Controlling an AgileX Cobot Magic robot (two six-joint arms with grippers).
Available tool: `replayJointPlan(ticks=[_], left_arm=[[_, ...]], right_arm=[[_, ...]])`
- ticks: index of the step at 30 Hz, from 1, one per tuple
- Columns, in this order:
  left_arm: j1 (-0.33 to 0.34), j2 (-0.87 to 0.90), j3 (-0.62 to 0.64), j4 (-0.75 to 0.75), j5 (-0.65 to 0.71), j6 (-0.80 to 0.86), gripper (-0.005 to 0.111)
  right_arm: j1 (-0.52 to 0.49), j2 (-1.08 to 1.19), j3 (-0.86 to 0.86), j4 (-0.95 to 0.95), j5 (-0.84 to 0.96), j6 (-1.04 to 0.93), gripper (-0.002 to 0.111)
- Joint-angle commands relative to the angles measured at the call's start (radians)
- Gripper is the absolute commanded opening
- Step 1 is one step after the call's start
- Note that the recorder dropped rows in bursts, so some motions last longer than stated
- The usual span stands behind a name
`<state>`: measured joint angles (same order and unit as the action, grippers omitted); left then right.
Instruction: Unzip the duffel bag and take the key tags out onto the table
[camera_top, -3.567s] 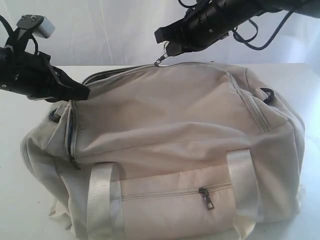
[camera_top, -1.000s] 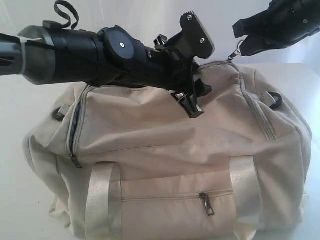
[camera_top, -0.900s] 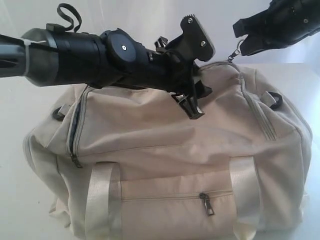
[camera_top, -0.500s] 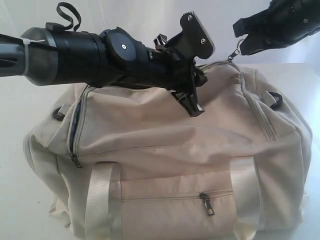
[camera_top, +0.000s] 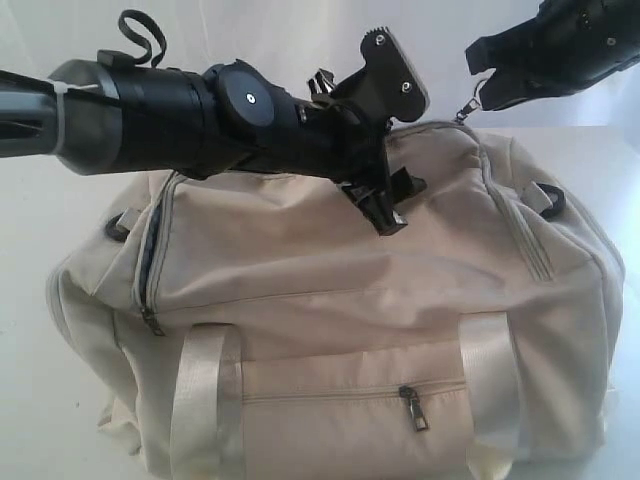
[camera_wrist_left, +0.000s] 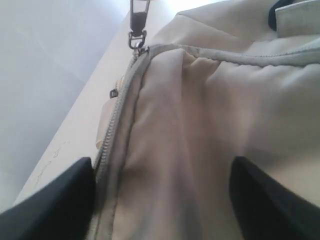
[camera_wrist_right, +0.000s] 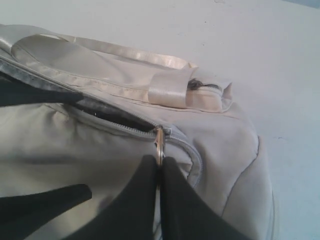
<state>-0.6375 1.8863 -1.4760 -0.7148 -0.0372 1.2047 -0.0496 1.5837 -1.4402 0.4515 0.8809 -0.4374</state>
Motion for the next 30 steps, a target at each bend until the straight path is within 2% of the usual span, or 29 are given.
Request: replayJointPlan(ticks=[1, 7, 10, 22, 30], left_arm=[[-0.003, 0.006, -0.004, -0.05, -0.012, -0.003, 0.054], [-0.003, 0.006, -0.004, -0.052, -0.023, -0.003, 0.013], [-0.003, 0.002, -0.004, -0.052, -0.02, 0.005, 0.0], [-0.003, -0.09, -0.002, -0.052, -0.008, 0.005, 0.0], [0.105, -0.111, -0.002, -0.052, 0.257, -0.045, 0.0]], right_arm=[[-0.008, -0.023, 0.041, 0.014, -0.041, -0.01, 0.0], [-0.008, -0.023, 0.119, 0.014, -0.107, -0.013, 0.0], [-0.008, -0.023, 0.128, 0.014, -0.115, -0.013, 0.0], [-0.01, -0.023, 0.128, -0.038, -0.136, -0.011, 0.0], [-0.01, -0.023, 0.128, -0.046, -0.13, -0.003, 0.0]])
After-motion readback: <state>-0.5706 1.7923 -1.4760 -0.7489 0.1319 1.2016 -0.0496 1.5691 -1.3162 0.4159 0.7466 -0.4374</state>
